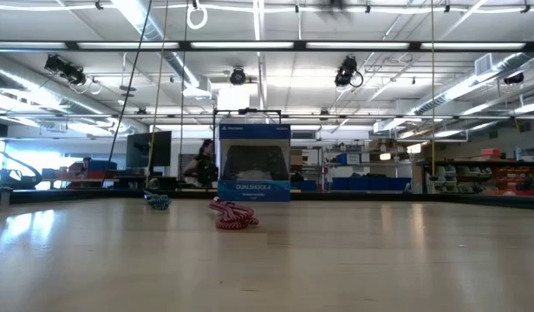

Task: Pick and place USB-C Cables
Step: Put the dark blue charger cable into the transparent bin

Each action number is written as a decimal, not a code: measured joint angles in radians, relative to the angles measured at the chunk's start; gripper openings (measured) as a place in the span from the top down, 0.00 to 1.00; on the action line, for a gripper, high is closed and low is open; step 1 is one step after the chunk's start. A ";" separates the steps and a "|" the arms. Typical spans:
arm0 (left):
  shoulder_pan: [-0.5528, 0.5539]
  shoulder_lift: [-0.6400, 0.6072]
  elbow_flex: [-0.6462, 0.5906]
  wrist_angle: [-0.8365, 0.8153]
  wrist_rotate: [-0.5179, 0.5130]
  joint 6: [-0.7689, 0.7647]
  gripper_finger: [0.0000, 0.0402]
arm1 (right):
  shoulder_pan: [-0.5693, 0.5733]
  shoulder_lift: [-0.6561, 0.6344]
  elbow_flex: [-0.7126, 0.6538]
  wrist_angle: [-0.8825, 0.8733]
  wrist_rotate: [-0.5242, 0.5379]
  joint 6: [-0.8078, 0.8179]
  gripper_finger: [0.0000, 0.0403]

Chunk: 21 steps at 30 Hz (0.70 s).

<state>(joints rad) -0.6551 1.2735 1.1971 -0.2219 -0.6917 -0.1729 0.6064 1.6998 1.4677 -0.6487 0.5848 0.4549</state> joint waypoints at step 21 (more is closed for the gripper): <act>0.054 -0.003 0.004 -0.261 -0.033 -0.112 0.73 | 0.144 0.015 -0.059 -0.721 -0.685 0.364 0.93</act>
<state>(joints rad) -0.6008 1.2710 1.2007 -0.4833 -0.7250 -0.2847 0.7502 1.7148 1.4087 -1.3696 -0.0998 0.8192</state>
